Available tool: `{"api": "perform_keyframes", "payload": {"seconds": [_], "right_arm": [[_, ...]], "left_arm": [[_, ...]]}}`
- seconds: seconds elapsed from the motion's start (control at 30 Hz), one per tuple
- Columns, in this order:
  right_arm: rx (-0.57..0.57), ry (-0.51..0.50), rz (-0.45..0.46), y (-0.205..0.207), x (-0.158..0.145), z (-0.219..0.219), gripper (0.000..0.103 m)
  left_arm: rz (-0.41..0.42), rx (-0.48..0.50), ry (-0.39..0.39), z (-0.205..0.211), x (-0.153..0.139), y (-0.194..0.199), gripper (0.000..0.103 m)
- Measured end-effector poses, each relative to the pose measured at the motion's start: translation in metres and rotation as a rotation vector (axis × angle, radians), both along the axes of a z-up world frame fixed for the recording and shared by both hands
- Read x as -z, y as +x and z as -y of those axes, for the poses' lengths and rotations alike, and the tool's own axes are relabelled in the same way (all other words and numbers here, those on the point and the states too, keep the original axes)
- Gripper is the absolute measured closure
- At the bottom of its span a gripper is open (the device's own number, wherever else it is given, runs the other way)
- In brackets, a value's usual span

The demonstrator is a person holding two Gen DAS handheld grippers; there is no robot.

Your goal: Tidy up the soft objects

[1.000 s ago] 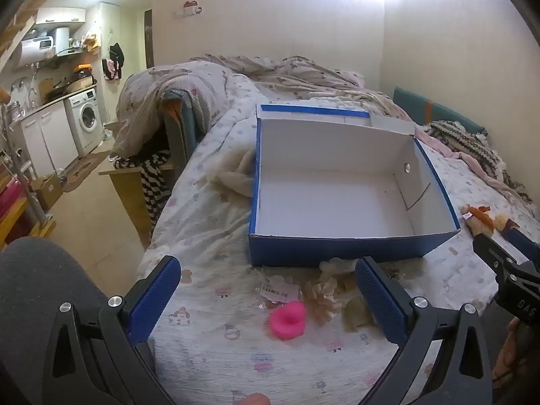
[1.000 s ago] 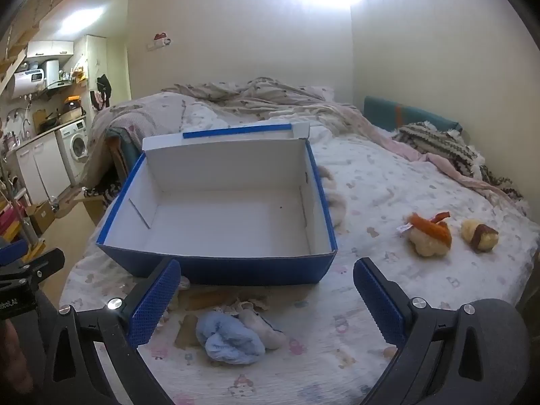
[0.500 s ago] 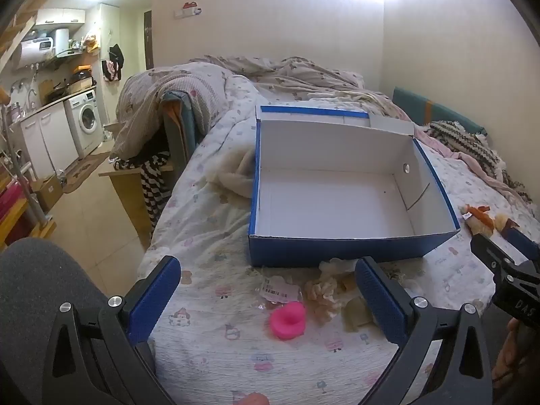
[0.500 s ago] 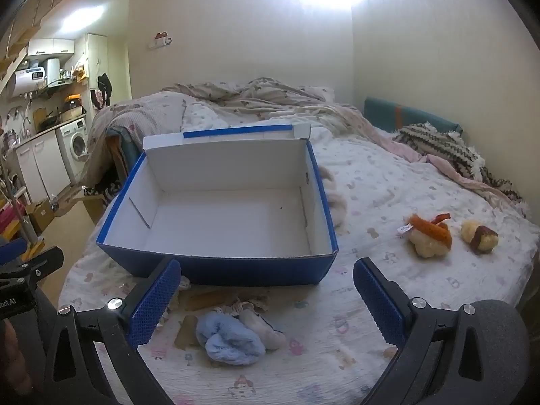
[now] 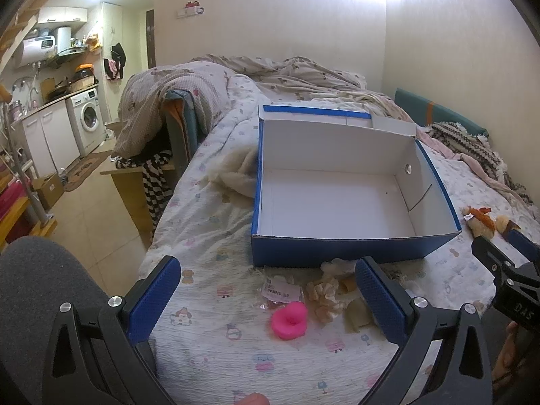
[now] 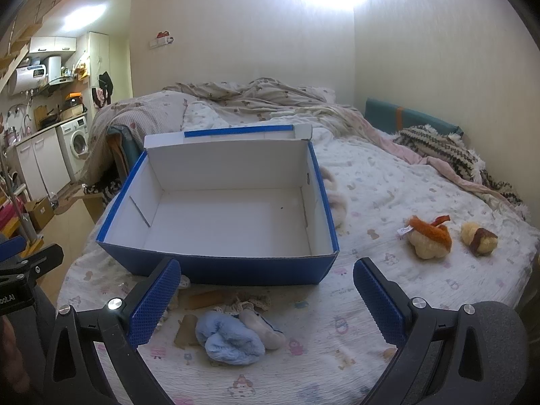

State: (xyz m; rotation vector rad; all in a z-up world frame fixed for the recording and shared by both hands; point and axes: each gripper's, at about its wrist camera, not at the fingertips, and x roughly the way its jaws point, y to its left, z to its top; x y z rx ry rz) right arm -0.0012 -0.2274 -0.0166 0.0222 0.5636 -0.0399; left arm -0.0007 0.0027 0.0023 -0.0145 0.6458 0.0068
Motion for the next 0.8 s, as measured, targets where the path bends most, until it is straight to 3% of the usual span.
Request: {"api": "perform_keyframes", "payload": {"seconds": [0.8], "right_arm": [[-0.001,-0.005,0.001,0.0003,0.0004,-0.002,0.0]], "left_arm": [[0.0,-0.004,0.005,0.0002,0.001,0.0005,0.0]]}}
